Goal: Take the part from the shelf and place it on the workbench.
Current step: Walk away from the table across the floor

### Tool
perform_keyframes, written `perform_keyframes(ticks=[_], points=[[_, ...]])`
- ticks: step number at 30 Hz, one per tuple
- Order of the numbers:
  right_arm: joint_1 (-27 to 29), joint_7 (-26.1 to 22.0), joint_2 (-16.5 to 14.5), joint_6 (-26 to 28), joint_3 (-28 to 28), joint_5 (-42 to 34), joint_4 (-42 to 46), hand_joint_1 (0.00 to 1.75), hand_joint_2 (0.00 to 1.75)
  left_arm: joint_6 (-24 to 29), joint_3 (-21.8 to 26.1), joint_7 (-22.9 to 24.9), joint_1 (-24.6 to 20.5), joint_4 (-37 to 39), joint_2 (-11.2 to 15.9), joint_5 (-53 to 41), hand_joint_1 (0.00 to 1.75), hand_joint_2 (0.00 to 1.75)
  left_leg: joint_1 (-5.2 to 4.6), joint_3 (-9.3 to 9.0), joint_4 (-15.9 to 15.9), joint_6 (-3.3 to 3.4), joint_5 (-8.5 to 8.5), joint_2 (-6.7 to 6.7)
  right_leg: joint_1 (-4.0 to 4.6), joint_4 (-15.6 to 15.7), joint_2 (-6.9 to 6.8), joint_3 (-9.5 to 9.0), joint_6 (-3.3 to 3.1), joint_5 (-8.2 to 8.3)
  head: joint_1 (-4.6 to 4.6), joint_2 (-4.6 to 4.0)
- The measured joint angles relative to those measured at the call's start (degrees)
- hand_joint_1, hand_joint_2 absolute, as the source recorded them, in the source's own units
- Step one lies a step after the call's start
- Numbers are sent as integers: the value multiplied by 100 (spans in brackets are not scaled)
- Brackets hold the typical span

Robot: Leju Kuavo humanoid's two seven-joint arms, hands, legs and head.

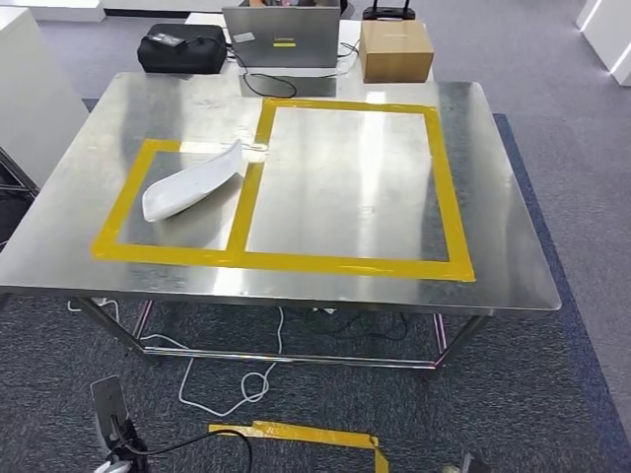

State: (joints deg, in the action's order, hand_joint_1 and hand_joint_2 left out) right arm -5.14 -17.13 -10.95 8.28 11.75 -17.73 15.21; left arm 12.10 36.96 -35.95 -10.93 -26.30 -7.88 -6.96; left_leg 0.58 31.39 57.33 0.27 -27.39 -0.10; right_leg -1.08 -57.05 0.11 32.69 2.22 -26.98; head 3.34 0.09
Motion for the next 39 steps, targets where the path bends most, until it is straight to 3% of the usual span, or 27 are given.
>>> perform_keyframes(ticks=[2, 4, 5, 6, 7, 8, 9, 11, 13, 15, 16, 18, 20, 21, 22, 23, 25, 26, 28, 30, 31, 33, 35, 36, 37, 38, 39], points=[[-3, 24, 0, 0, 14, 40, 0, 0, 0, 11, -56, 0, -6, -61, -12, 49, 0, 0, -2, 74, -24, 116, 81, 15, -13, -260, -6, 140, 41, -269, -13, 0], [-12, 48, 0, -1, 22, 67, 0, 0, 0, 15, -110, -1, -10, -118, -15, 73, 0, 0, -29, 185, -27, 193, 163, 25, -12, -974, -10, 406, 50, -783, -28, 0], [-17, 58, 0, -2, 28, 74, 0, 0, 0, 16, -131, -1, -9, -137, -17, 80, 0, 0, -54, 247, -25, 213, 207, 26, -8, -1356, -9, 519, 48, -982, -31, 0], [-22, 71, 0, -4, 38, 78, 0, 0, 0, 18, -153, -1, -7, -146, -20, 81, 0, 0, -81, 310, -24, 224, 252, 28, 0, -1601, -9, 561, 38, -1071, -31, 0], [-28, 82, 0, -7, 49, 86, 0, 0, 0, 23, -178, -1, -4, -151, -21, 81, 0, 0, -107, 367, -23, 230, 296, 28, 12, -1642, -10, 501, 15, -1042, -31, 0], [-36, 94, -1, -10, 58, 95, 0, 0, 0, 34, -203, -1, -4, -156, -21, 81, 0, 0, -131, 419, -22, 233, 341, 27, 31, -1454, -9, 325, -21, -913, -30, 0], [-49, 105, -1, -15, 65, 109, 1, 0, 0, 55, -227, -1, -5, -159, -20, 74, 0, 0, -150, 464, -20, 234, 385, 27, 58, -1088, -10, 54, -73, -753, -30, 0], [-90, 126, -5, -20, 72, 135, 7, 0, 0, 116, -277, 4, -5, -161, -14, 26, 0, 0, -181, 529, -11, 212, 467, 29, 120, -230, -20, -534, -177, -584, -23, 0], [-124, 145, -11, -21, 80, 160, 13, 0, 0, 197, -343, 20, -4, -144, -4, -72, 0, 0, -184, 560, -7, 162, 555, 39, 164, 188, -23, -768, -211, -581, -23, 0], [-129, 160, -26, -14, 93, 173, 14, 0, 0, 305, -413, 48, 7, -85, 19, -214, 0, 0, -171, 581, -14, 98, 619, 37, 159, 237, -29, -709, -226, -499, -39, 0], [-133, 166, -36, -6, 101, 176, 15, 0, 0, 360, -449, 62, 23, -40, 33, -281, 0, 0, -165, 609, 23, 58, 543, 30, 142, 251, -35, -677, -255, -439, -44, 0], [-143, 178, -61, 2, 111, 179, 18, 0, 0, 433, -515, 84, 59, 50, 59, -379, 0, 0, -129, 729, 390, -33, 82, 16, 106, 269, -47, -576, -309, -293, -29, 0], [-143, 189, -71, 2, 116, 188, 20, 0, 0, 476, -565, 117, 79, 139, 71, -463, 0, 0, -70, 882, 1108, -119, -474, 16, 100, 249, -47, -434, -321, -165, -3, 0], [-141, 198, -75, 4, 120, 198, 20, 0, 0, 495, -594, 148, 90, 191, 83, -521, 0, 0, -40, 906, 1407, -152, -591, 17, 97, 233, -51, -347, -311, -109, -3, 0], [-142, 210, -75, 7, 124, 213, 20, 0, 0, 509, -625, 184, 109, 244, 97, -578, 0, 0, -13, 855, 1543, -180, -583, 17, 91, 213, -54, -260, -297, -59, -3, 0], [-145, 225, -77, 9, 128, 230, 20, 0, 0, 515, -658, 216, 134, 294, 113, -632, 0, 0, 11, 710, 1468, -202, -476, 18, 82, 188, -55, -176, -278, -15, -2, 0], [-156, 255, -86, 11, 135, 265, 20, 0, 0, 521, -713, 266, 175, 372, 143, -727, 0, 0, 49, 186, 777, -233, -225, 17, 63, 128, -50, -31, -224, 53, 0, 0], [-166, 269, -91, 11, 137, 280, 20, 0, 0, 526, -742, 284, 184, 404, 157, -777, 0, 0, 47, -70, 374, -226, -183, 6, 61, 95, -49, 29, -189, 81, -1, 0], [-188, 291, -100, 12, 138, 308, 21, 0, 0, 535, -794, 335, 200, 483, 188, -861, 0, 0, 23, -319, -82, -168, -201, -10, 61, 57, -50, 106, -113, 152, -3, 0], [-196, 307, -105, 17, 138, 330, 22, 0, 0, 532, -822, 378, 238, 558, 214, -902, 0, 0, 2, -283, -126, -61, -156, -7, 48, 58, -49, 144, -31, 216, -2, 0], [-196, 316, -107, 21, 138, 338, 22, 0, 0, 529, -832, 399, 252, 590, 223, -926, 0, 0, 2, -246, -135, -3, -114, 2, 38, 25, -45, 188, 5, 162, -6, 0], [-198, 336, -107, 30, 138, 361, 22, 0, 0, 525, -863, 459, 266, 642, 244, -1007, 0, 0, 6, -142, -156, 116, -11, 23, 28, -328, -35, 346, 55, -214, -22, 0], [-204, 346, -107, 34, 138, 375, 22, 0, 0, 527, -908, 554, 281, 698, 272, -1142, 0, 0, -21, -12, -151, 171, 90, 29, 29, -1087, -30, 563, 77, -743, -35, 0], [-205, 345, -107, 35, 138, 375, 22, 0, 0, 532, -936, 613, 296, 731, 283, -1226, 0, 0, -38, 57, -148, 179, 144, 31, 32, -1429, -30, 631, 78, -891, -34, 0], [-203, 343, -107, 34, 139, 374, 22, 0, 0, 540, -969, 678, 316, 765, 292, -1323, 0, 0, -54, 130, -145, 182, 198, 34, 37, -1615, -30, 625, 71, -911, -33, 0], [-200, 338, -107, 33, 139, 372, 22, 0, 0, 549, -1008, 734, 339, 799, 299, -1417, 0, 0, -70, 200, -142, 180, 250, 35, 44, -1585, -30, 515, 52, -810, -33, 0], [-197, 331, -107, 29, 140, 371, 22, 0, 0, 558, -1047, 780, 361, 831, 304, -1498, 0, 0, -85, 262, -140, 176, 299, 34, 53, -1329, -29, 296, 20, -637, -33, 0]])
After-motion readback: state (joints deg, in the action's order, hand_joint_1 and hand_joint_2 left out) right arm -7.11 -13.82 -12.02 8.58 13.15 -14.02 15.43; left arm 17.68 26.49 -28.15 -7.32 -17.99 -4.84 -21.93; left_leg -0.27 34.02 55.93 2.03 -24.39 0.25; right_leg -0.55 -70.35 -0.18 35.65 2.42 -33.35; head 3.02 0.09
